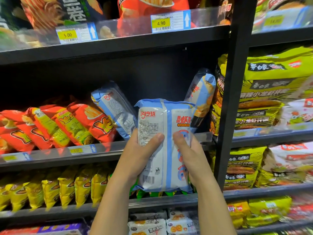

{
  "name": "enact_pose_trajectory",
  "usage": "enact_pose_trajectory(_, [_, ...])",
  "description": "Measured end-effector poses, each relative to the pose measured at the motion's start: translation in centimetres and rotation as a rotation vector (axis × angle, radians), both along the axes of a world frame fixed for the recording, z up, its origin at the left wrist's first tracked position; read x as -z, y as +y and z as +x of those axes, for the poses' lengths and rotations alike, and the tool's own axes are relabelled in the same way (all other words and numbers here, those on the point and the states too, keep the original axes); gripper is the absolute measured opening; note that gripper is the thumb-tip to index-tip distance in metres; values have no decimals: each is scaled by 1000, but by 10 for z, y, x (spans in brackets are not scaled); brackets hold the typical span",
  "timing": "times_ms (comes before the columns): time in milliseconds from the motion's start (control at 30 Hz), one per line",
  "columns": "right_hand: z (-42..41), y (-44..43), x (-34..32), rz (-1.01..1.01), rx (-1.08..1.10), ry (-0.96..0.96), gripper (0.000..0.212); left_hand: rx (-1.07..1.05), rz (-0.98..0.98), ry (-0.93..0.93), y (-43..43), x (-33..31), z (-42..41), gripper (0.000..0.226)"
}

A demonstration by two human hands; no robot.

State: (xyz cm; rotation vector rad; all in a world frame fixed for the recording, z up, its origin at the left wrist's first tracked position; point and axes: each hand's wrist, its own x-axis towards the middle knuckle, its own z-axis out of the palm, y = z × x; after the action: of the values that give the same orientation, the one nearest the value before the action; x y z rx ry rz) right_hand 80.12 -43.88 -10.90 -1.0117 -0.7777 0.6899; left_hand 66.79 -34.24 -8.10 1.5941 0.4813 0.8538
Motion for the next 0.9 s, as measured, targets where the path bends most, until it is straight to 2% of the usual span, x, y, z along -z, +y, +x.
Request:
enact_pose_trajectory(100, [0,-1,6,2,9,127,55,43,-40,27,-3,-5,-5,51])
enact_pose_trajectory(133, [3,-1,11,-2,-19,223,59,32,-75,5,-2,-8,-8,54])
enact_pose_trajectory(233, [13,-5,22,0,-151,503,78,-4,-292,-154,-1,-23,-21,83])
enact_pose_trajectory(333, [19,-8,27,51,-259,619,97,-5,-366,-231,-3,-33,-34,87])
enact_pose_trajectory(400, [19,-7,27,67,-275,603,96,2,-358,-224,-4,-37,-39,85])
enact_pose_trajectory(467, [16,-5,22,42,-211,556,83,16,-312,-159,-5,-38,-38,84])
enact_pose_trajectory(533, [9,-2,13,1,-108,494,66,46,-246,-56,-11,-39,-33,81])
enact_pose_trajectory(600, [-1,2,5,-39,-32,378,54,65,-155,111,-23,-38,-22,67])
enact_pose_trajectory(667, [-9,5,-1,-76,5,281,45,-38,-14,285,-23,-26,-13,69])
enact_pose_trajectory(733, [-11,2,-7,-81,-36,315,45,-182,62,285,-13,-12,-8,72])
enact_pose_trajectory(800, [-4,-4,-7,-107,-60,344,60,-129,-67,185,-8,-6,-10,61])
enact_pose_trajectory(867, [7,-10,-5,-126,-61,319,75,0,-367,74,-5,-2,-12,46])
enact_pose_trajectory(900, [11,-11,-3,-128,-62,303,80,39,-508,35,-4,-1,-14,48])
